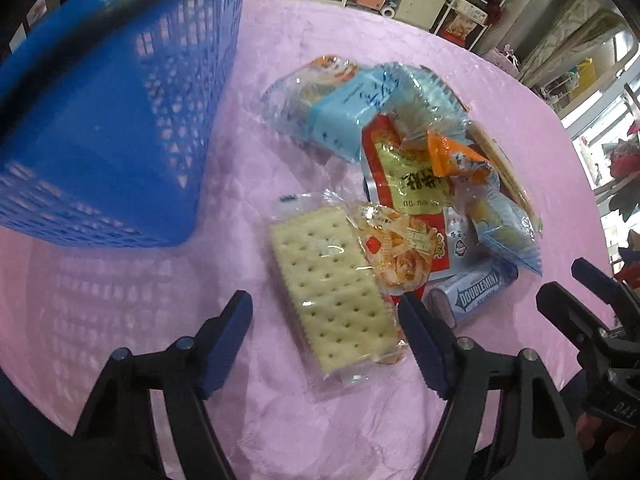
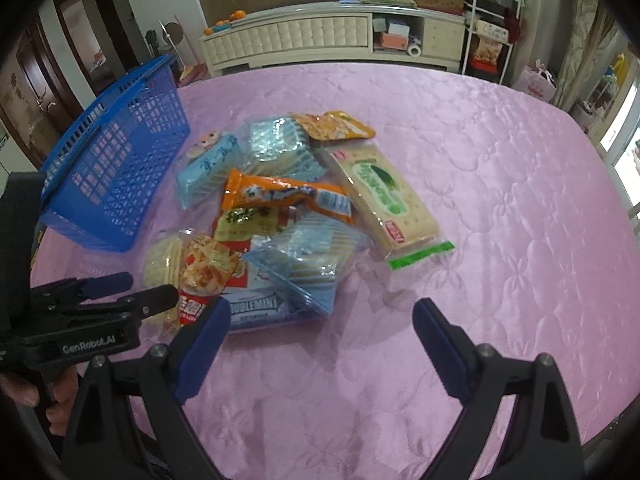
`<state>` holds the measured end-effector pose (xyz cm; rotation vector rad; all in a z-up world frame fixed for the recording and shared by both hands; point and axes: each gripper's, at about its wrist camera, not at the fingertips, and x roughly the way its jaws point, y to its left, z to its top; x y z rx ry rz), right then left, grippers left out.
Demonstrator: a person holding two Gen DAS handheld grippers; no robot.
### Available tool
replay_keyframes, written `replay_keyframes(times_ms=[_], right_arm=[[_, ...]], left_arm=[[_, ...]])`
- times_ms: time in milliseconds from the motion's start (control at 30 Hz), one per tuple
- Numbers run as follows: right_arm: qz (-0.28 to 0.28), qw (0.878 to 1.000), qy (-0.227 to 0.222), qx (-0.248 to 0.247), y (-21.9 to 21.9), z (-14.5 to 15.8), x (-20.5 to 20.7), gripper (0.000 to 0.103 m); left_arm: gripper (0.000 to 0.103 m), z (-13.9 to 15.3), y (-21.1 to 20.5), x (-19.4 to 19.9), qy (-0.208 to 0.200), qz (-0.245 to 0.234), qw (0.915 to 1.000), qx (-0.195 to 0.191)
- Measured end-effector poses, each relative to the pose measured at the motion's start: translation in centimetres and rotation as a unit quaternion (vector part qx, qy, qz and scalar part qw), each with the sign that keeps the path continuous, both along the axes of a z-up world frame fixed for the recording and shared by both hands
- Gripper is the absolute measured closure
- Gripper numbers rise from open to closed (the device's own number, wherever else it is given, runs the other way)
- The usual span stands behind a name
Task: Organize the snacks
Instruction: 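Move both tools forward toward the snack pile, then grasp the saltine cracker packet with the left tool while the right tool grasps a blue-striped bag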
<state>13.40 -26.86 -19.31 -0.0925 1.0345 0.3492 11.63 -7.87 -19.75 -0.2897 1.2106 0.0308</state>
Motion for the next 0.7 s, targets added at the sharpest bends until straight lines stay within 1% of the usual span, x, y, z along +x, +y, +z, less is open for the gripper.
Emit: replay_keyframes(times_ms=[67, 133, 267, 300, 333, 367, 433, 500, 600, 700], right_arm=[[-0.001, 1.0, 0.0, -0.002, -0.1, -0.1, 0.1, 0.008], [-0.004, 1.0, 0.002, -0.003, -0.3, -0.3, 0.0, 0.008], [-0.01, 1.0, 0.003, -0.005, -0.6, -0.2, -0.3, 0.008], [-0.011, 1.0, 0.002, -0.005, -0.6, -0.1, -0.5, 0.008], [-0.011, 1.0, 0.001, -0.005, -0.7, 0.1, -0.6, 0.008], [-0.012, 1.0, 0.0, -0.006, -0.7, 0.3, -0.8, 0.008], [-0.014, 1.0, -0.002, -0.007, -0.8, 0.7, -1.1, 0.008], [-0.016, 1.0, -0.003, -0.004, -0.9, 1.1, -1.3, 0.008], [-0.015, 1.0, -0.004, 0.005, -0.9, 1.8, -1.5, 0.008], [-0.004, 1.0, -0.011, 0.009, -0.7, 2.4, -1.6, 0.008]], left_arm=[[0.037, -0.1, -0.3, 0.0, -0.006, -0.013, 0.9999, 0.005], [0.048, 0.1, -0.5, -0.5, -0.008, -0.017, 0.9998, 0.006], [0.052, -0.1, -1.0, -0.9, -0.012, -0.021, 0.9997, -0.005], [0.055, 0.1, -1.0, -1.3, -0.014, -0.021, 0.9996, -0.008], [0.056, 0.0, -1.4, -1.8, -0.018, -0.022, 0.9996, -0.005], [0.057, 0.5, -1.7, -2.2, -0.025, -0.025, 0.9994, 0.006], [0.058, 1.0, -2.2, -2.8, -0.039, -0.033, 0.9986, 0.017], [0.06, 2.0, -2.5, -3.4, -0.055, -0.042, 0.9973, 0.023], [0.061, 3.8, -2.7, -4.4, -0.076, -0.055, 0.9951, 0.031], [0.061, 4.9, -3.0, -4.9, -0.092, -0.068, 0.9929, 0.031]])
